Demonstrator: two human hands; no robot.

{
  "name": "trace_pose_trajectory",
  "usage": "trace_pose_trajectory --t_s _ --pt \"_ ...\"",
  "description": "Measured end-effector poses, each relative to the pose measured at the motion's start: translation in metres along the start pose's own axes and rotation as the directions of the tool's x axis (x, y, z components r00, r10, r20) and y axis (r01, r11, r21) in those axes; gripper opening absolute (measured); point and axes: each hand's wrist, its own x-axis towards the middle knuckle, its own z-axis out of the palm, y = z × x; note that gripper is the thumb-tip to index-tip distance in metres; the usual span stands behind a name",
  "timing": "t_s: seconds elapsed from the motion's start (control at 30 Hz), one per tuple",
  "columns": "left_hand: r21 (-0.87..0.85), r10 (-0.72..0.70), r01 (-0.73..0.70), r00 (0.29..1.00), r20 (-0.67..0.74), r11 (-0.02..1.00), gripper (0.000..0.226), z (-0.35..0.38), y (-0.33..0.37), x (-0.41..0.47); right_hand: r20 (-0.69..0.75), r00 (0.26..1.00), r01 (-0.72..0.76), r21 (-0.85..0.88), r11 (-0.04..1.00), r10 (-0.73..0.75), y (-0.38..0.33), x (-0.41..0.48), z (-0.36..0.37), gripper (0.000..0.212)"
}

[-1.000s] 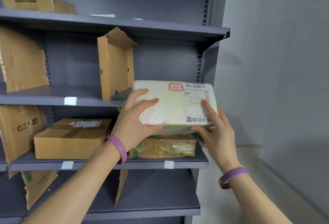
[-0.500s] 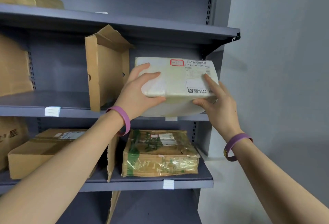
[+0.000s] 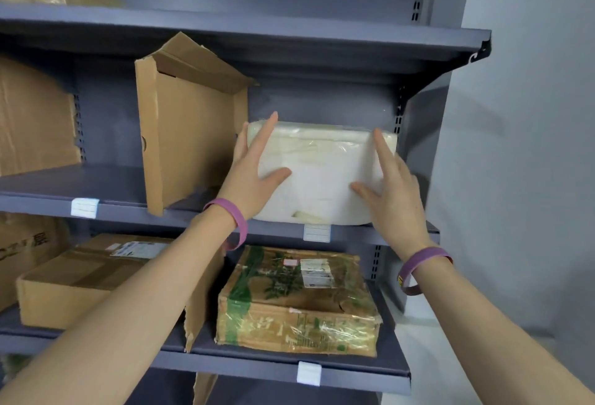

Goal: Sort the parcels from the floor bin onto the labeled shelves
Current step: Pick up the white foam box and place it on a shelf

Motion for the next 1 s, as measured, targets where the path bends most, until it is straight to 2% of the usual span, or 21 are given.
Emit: trace_pose_trajectory --t_s 0.07,0.13,0.27,0.33,0.4,0.53,0.73,1.0 --pt "-0.01 -0.038 0.038 0.998 0.041 0.999 0.081 0.007 -0.01 -0.007 0.062 0.998 0.003 -0.041 0.999 0.0 0.009 -0.008 0.008 0.078" --pt "-0.015 -0.039 0.039 0.999 0.028 0.999 0.083 0.013 -0.017 -0.016 0.045 0.999 0.002 -0.043 0.999 0.0 0.017 -0.017 0.015 0.073" --pt "0.09 -0.014 0.01 0.999 0.047 0.996 0.088 0.018 -0.03 -0.043 0.059 0.997 0.05 -0.105 0.993 -0.044 0.026 -0.038 0.022 0.075" --pt "0.191 -0.003 -0.008 0.998 0.061 0.982 0.085 0.018 -0.035 -0.06 0.085 0.995 0.066 -0.187 0.98 -0.051 0.03 -0.053 0.024 0.072" --pt "0.271 -0.003 -0.001 1.0 0.016 0.963 0.077 0.018 -0.038 -0.075 0.071 0.996 0.081 -0.298 0.951 -0.062 0.032 -0.062 0.023 0.066" --pt "0.414 0.035 -0.012 0.998 -0.048 0.91 0.063 0.018 -0.041 -0.087 0.049 0.982 0.187 -0.448 0.874 -0.185 0.035 -0.063 0.022 0.051" --pt "0.608 -0.038 0.009 0.999 0.035 0.794 0.062 0.024 -0.05 -0.067 0.143 0.984 0.16 -0.402 0.901 -0.111 0.038 -0.052 0.031 0.056" --pt "0.615 -0.055 0.02 0.998 0.038 0.788 0.064 0.027 -0.059 -0.07 0.177 0.979 0.163 -0.394 0.904 -0.1 0.04 -0.052 0.034 0.056"
